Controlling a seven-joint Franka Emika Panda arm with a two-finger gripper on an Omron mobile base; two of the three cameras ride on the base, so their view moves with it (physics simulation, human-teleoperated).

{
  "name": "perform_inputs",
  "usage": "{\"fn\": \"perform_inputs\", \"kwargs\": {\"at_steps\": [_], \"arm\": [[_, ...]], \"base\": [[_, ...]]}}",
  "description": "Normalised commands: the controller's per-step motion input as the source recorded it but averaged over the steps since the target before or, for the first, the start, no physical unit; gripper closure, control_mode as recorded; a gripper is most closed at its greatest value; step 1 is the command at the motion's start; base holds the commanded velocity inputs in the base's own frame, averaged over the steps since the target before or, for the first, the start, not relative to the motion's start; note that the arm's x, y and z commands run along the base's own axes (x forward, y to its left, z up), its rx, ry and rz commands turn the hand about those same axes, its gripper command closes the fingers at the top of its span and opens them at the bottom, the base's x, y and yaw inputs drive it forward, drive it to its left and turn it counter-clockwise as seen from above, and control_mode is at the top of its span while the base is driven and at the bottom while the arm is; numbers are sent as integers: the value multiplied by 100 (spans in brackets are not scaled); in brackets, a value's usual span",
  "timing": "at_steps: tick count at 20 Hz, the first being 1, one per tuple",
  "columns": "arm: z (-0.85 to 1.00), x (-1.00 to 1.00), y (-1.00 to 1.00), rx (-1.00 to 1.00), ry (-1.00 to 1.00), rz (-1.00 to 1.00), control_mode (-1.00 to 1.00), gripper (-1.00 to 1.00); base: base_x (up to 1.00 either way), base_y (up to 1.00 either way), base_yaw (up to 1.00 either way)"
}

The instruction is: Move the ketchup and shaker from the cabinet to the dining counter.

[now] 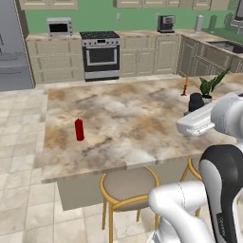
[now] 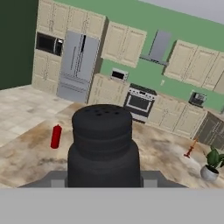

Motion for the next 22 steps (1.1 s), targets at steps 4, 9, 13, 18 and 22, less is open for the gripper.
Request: {"fn": "perform_inputs", "kwargs": {"at_steps": [4, 9, 13, 18, 22], "arm": [[0, 2, 0, 0, 0, 0, -100, 100], [-20, 28, 0, -1, 1, 3, -100, 100], [-38, 76, -1, 0, 9, 23, -100, 100], [-42, 96, -5, 1, 18, 35, -100, 100], [-47, 83, -1, 4, 16, 40, -100, 100]], "base": [[36, -3, 14], [0, 0, 0], [0, 0, 0], [0, 0, 0], [0, 0, 0]]}}
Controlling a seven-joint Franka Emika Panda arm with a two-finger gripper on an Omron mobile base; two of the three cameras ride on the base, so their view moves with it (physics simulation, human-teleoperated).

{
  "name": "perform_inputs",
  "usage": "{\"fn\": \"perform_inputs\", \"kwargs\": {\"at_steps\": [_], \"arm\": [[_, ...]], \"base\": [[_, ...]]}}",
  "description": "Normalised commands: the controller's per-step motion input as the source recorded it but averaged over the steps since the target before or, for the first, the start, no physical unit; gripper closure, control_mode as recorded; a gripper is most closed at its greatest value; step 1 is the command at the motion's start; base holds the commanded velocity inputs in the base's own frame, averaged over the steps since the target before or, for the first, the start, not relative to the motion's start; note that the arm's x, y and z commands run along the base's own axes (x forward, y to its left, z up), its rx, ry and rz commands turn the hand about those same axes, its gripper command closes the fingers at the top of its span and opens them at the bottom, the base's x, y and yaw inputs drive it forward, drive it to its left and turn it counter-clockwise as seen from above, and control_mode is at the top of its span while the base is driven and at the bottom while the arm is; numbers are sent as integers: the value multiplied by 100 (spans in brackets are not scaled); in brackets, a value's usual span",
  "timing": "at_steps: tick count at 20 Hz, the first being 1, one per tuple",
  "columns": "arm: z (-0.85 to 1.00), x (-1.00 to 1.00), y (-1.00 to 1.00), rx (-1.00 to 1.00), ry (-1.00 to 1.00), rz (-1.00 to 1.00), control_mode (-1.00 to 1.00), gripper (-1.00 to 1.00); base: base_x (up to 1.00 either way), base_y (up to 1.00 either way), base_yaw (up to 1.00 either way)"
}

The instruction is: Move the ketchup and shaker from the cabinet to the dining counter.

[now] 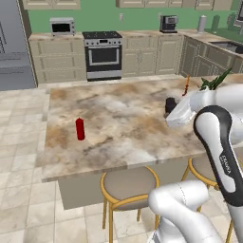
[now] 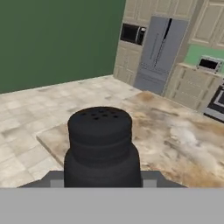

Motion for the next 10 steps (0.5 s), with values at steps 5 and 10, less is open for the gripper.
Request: {"fn": "perform_inputs", "kwargs": {"at_steps": [5, 10], "arm": [[-77, 80, -7, 3, 14, 40, -100, 100], [-60, 63, -16, 0, 0, 19, -100, 100]], "base": [[0, 0, 0], [0, 0, 0]]}}
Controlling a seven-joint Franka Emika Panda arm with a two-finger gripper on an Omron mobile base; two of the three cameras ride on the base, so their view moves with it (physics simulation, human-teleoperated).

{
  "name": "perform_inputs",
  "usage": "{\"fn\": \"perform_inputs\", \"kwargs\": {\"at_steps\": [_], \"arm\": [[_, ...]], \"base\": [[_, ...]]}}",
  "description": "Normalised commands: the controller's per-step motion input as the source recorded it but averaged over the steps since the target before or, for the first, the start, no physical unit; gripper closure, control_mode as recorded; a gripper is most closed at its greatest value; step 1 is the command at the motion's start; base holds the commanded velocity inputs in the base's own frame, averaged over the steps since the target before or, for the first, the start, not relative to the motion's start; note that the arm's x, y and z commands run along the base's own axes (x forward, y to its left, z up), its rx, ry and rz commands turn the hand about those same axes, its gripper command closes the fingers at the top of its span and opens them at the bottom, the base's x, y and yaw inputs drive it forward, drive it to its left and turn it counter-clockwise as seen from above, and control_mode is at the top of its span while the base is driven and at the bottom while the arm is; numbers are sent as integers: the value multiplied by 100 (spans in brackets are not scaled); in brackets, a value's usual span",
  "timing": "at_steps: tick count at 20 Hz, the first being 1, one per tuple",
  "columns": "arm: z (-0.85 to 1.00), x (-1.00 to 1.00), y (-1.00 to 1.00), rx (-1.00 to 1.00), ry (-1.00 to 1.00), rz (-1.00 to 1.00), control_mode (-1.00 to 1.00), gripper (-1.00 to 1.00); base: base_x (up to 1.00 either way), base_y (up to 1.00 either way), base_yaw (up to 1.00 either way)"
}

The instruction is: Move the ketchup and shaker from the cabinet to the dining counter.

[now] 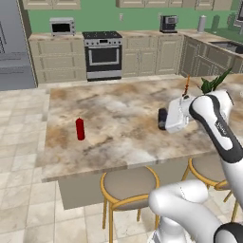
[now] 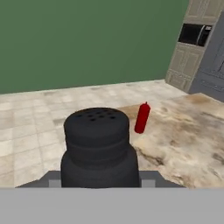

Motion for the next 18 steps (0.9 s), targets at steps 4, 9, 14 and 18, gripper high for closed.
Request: {"fn": "perform_inputs", "kwargs": {"at_steps": [4, 9, 14, 18], "arm": [[-29, 60, -23, 2, 0, 13, -100, 100], [-26, 51, -5, 2, 2, 3, -100, 100], [-32, 35, 0, 0, 2, 1, -100, 100], [-40, 12, 0, 0, 9, 0, -100, 100]], "base": [[0, 0, 0], [0, 0, 0], [0, 0, 0], [0, 0, 0]]}}
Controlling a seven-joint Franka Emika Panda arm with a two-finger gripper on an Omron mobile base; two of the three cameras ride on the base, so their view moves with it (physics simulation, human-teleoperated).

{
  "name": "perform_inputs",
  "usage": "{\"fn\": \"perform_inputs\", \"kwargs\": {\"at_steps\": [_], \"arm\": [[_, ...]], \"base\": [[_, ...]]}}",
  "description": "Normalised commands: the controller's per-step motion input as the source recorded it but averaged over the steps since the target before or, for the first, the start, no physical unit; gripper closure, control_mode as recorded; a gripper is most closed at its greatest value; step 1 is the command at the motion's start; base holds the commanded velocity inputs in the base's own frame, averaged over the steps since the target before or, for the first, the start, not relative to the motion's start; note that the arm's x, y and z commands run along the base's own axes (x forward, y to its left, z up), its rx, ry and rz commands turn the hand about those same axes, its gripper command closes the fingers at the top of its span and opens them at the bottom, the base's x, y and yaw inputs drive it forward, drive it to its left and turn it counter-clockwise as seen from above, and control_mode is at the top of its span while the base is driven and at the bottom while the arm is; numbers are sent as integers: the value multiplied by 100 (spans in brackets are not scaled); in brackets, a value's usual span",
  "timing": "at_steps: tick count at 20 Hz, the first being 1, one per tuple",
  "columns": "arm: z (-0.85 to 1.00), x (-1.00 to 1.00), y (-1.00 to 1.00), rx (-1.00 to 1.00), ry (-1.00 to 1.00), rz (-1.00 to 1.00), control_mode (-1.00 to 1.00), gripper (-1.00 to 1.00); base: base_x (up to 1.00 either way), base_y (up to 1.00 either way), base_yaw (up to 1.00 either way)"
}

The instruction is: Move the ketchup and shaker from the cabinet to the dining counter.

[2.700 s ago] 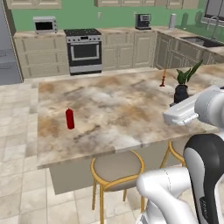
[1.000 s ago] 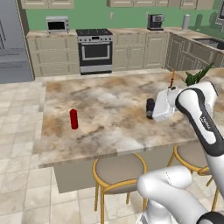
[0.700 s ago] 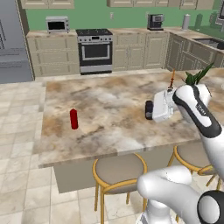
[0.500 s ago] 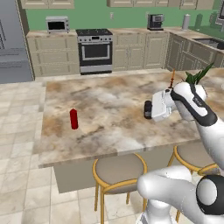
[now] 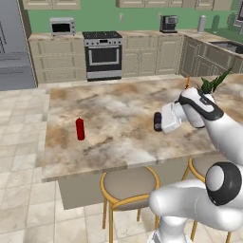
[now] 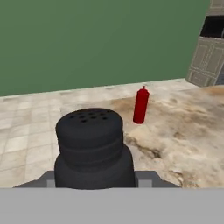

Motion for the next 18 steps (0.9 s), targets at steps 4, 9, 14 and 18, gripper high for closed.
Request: {"fn": "perform_inputs", "kwargs": {"at_steps": [4, 9, 14, 18], "arm": [[-36, 0, 0, 6, 3, 1, -100, 100], [-20, 12, 0, 9, 3, 1, -100, 100], [-19, 19, 0, 9, 0, 0, -100, 100], [-13, 17, 0, 1, 0, 0, -100, 100]], "base": [[0, 0, 0], [0, 0, 0], [0, 0, 0], [0, 0, 0]]}}
